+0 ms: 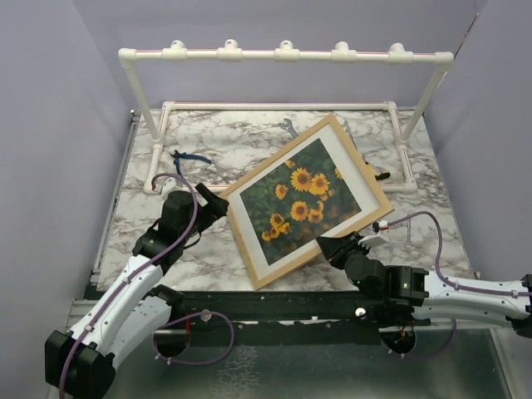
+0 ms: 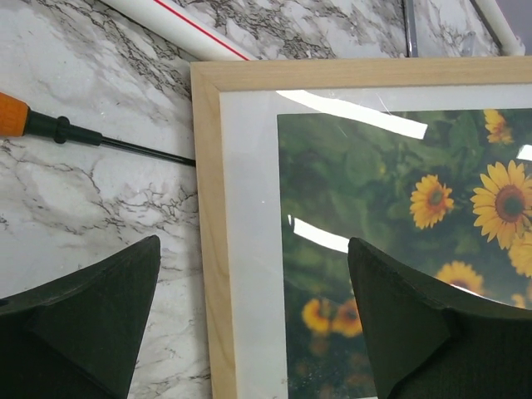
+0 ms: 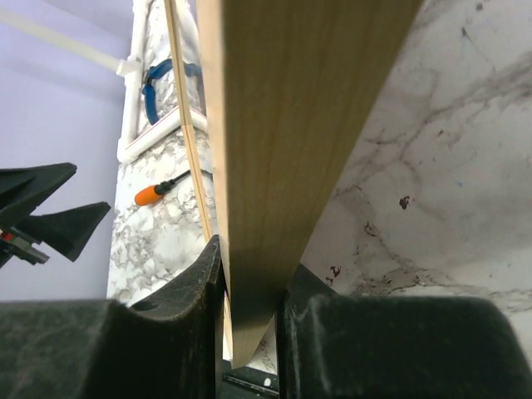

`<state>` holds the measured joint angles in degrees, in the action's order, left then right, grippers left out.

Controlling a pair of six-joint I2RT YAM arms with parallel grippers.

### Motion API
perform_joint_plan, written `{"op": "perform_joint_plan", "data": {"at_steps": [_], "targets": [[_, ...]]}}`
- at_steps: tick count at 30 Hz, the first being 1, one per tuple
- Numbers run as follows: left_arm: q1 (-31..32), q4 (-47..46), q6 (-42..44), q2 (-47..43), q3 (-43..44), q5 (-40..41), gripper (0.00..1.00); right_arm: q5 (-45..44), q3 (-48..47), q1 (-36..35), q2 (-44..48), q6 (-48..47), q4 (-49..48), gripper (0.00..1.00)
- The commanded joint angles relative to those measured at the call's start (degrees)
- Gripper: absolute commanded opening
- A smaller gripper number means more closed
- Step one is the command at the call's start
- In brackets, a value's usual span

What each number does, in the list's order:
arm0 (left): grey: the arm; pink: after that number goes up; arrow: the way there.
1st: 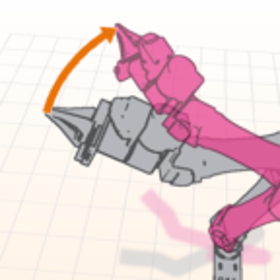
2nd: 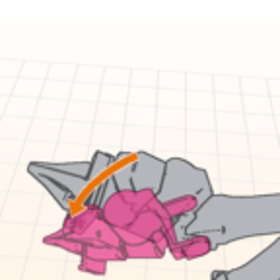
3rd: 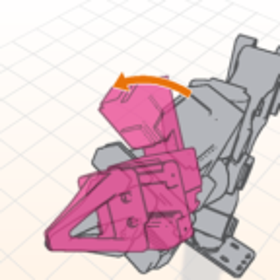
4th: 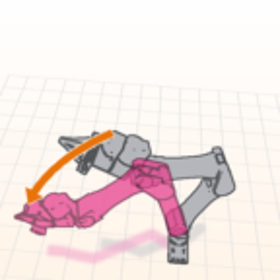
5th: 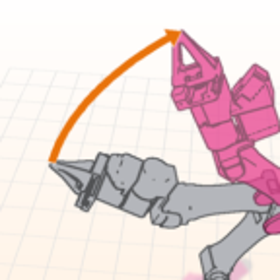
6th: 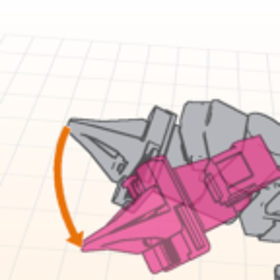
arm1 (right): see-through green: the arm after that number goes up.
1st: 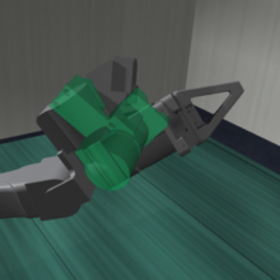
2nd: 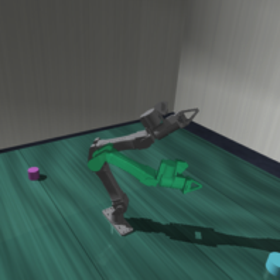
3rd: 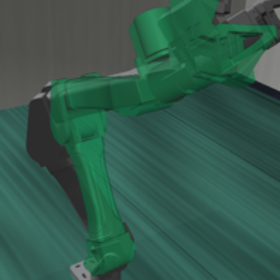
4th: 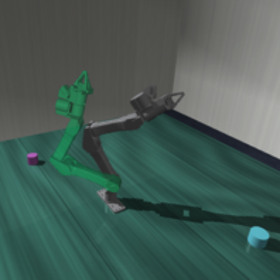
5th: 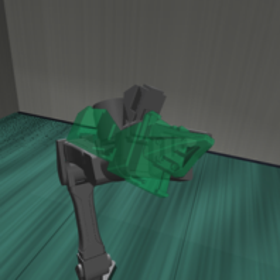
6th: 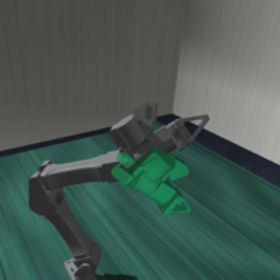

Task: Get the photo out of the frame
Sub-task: Turn over the photo frame at the center of the board.

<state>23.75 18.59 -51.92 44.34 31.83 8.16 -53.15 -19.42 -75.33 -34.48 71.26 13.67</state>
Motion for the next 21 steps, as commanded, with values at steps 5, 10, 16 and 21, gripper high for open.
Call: {"op": "perform_joint_plan", "data": {"at_steps": [5,10,16,21], "targets": [[0.25,2.34,0.6,-0.38,-1.01,3.09,0.93,-3.17,7.68,0.36,-7.34,5.79,6.49,0.01],[0.25,2.04,1.44,1.02,-1.62,3.17,0.93,-6.77,7.36,0.36,-11.42,9.64,8.26,0.01],[0.25,-0.91,1.87,3.13,-4.75,2.78,0.91,-11.14,8.1,0.36,-19.72,9.58,-0.25,0.07],[0.29,-2.8,1.52,4.14,-6.98,2.0,0.91,-13.31,2.65,1.22,-32.3,11.6,3.01,0.07]]}}
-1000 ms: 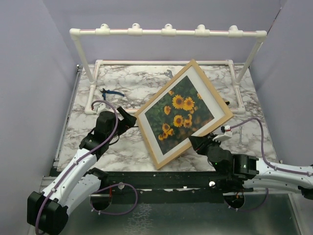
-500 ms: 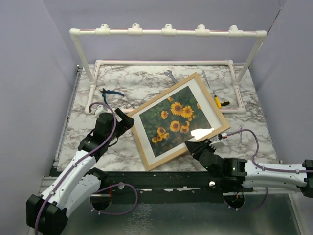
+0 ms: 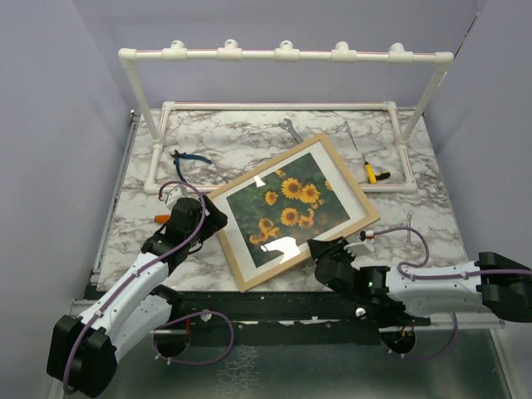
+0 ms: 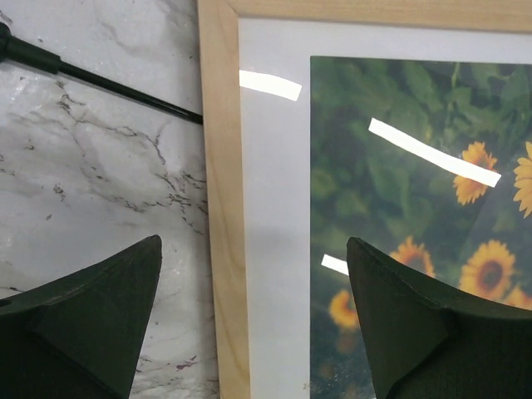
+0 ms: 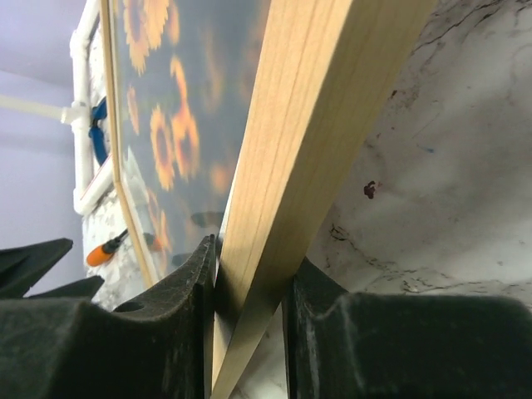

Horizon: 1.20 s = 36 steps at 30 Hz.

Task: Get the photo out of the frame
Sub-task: Turn over the photo frame at the center of the board.

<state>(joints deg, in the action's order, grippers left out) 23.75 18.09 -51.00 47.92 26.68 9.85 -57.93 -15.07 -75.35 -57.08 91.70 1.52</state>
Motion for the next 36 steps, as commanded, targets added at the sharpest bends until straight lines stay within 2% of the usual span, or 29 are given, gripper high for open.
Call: {"op": "perform_joint_plan", "data": {"at_steps": [1,5,7,10,12,14,21,29,36], "targets": [[0.25,-2.49,0.64,0.67,-2.15,0.38,0.91,-8.37,-3.3,1.72,-11.84,-9.66,16.46,0.06],[0.25,-2.99,1.15,0.82,-2.96,0.55,0.91,-8.22,-6.74,3.29,-15.37,-13.68,16.6,0.05],[0.25,-3.41,1.2,0.93,-3.34,0.33,0.91,-7.26,-5.92,4.85,-14.18,-20.93,11.33,0.05],[0.27,-4.23,1.14,1.2,-3.94,-0.45,0.91,-1.55,-2.2,9.89,-9.88,-34.87,-1.58,0.07],[0.25,-4.82,1.04,1.65,-4.44,-1.17,0.9,4.34,0.2,13.92,-6.51,-41.48,-9.02,0.1],[0.25,-5.39,0.94,2.15,-4.82,-1.9,0.9,8.07,0.92,16.8,-4.14,-45.59,-12.52,0.11],[0.25,-5.72,1.91,2.63,-4.21,-2.47,0.89,15.97,-5.07,25.09,-5.57,-51.79,-10.21,0.09],[0.26,-4.43,3.63,1.17,-3.91,-2.07,0.89,27.57,-8.79,35.52,-7.19,-55.2,-7.64,0.25],[0.25,-4.14,4.54,2.07,-2.31,-1.99,0.88,31.78,-12.62,38.65,-15.14,-55.21,-5.21,0.25]]}}
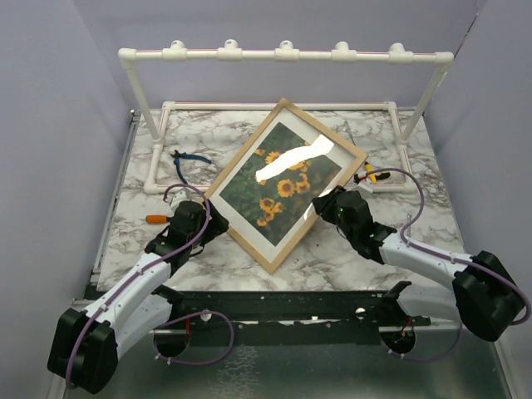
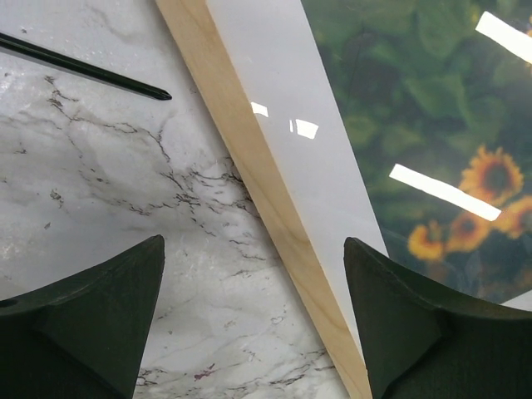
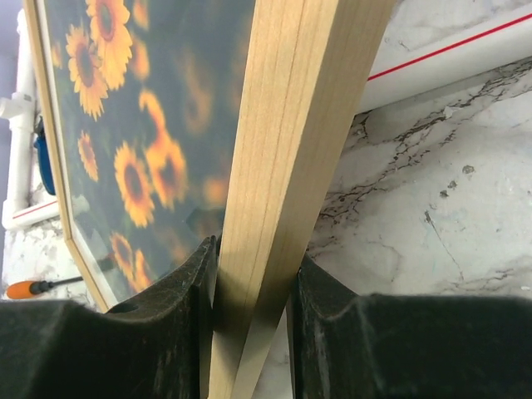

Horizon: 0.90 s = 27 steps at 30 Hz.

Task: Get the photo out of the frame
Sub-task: Turn over the photo frame at the center of the board.

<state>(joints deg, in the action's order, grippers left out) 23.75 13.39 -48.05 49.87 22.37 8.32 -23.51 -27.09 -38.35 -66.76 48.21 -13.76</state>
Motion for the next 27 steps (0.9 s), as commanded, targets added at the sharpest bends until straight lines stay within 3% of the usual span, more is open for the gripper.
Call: {"op": "perform_joint_plan", "data": {"at_steps": [1,10,12,14,17,19,27], "targets": [[0.25,0.82,1.78,0.14,2.42,-0.23,0.88,-1.9,-0.7,2.14,-6.9,-11.08,10.38,0.25],[0.25,4.25,3.03,0.25,8.08,5.25,0.88,7.23,0.44,7.83,-10.35,-9.41,8.28,0.28],[0.25,4.57,3.14,0.41,9.02,6.43,0.88,8.24,0.46,8.84,-10.32,-9.13,8.34,0.35],[0.29,4.45,3.14,0.95,9.99,7.38,0.88,8.66,0.46,9.38,-10.17,-9.07,8.4,0.37],[0.25,4.2,3.73,3.22,12.13,8.52,0.88,8.26,-0.11,10.02,-10.06,-8.98,9.39,0.58],[0.25,4.11,4.45,5.39,13.7,9.37,0.88,8.24,-0.74,10.72,-10.21,-9.03,10.38,0.65],[0.25,2.33,7.22,13.24,18.05,12.28,0.88,10.6,-1.9,12.16,-9.7,-9.96,12.08,0.72]]}}
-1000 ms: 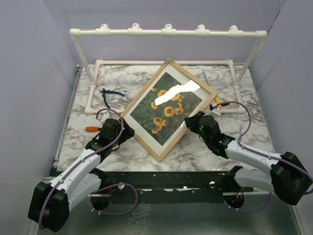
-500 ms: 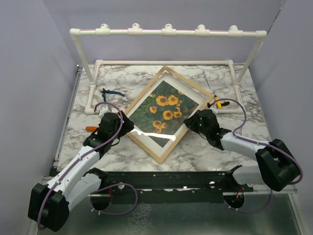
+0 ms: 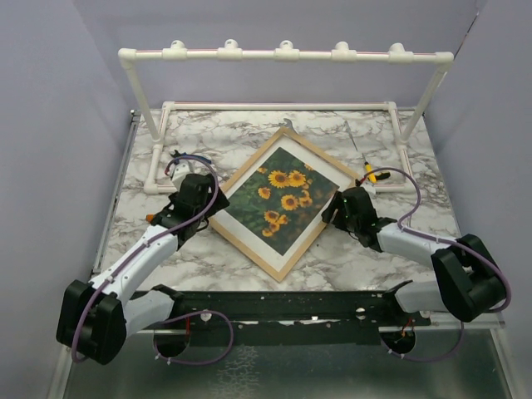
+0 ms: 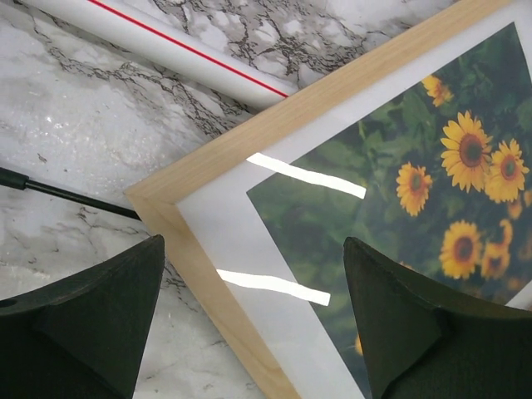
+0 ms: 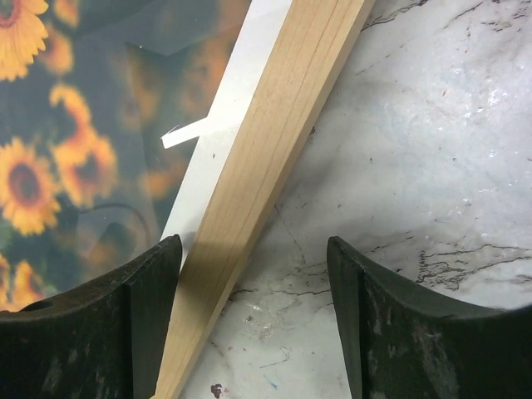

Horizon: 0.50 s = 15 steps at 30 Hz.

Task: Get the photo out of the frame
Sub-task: Turn over the photo frame at the center of the board, then adjust the photo frame at the center of the board.

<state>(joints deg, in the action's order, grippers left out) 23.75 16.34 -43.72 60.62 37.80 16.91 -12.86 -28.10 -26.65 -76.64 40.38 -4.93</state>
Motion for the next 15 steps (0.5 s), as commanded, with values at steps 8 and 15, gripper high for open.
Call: {"op": "perform_joint_plan", "data": {"at_steps": [8,15], "targets": [[0.25,-8.54,13.21,9.26,5.56,4.53,0.86,4.6,-1.17,0.46,1.36,-0.75,4.8,0.72],[-0.01,-9.65,14.2,20.51,13.45,1.5,0.86,10.97,0.22,0.47,2.75,-1.44,1.77,0.73]]}}
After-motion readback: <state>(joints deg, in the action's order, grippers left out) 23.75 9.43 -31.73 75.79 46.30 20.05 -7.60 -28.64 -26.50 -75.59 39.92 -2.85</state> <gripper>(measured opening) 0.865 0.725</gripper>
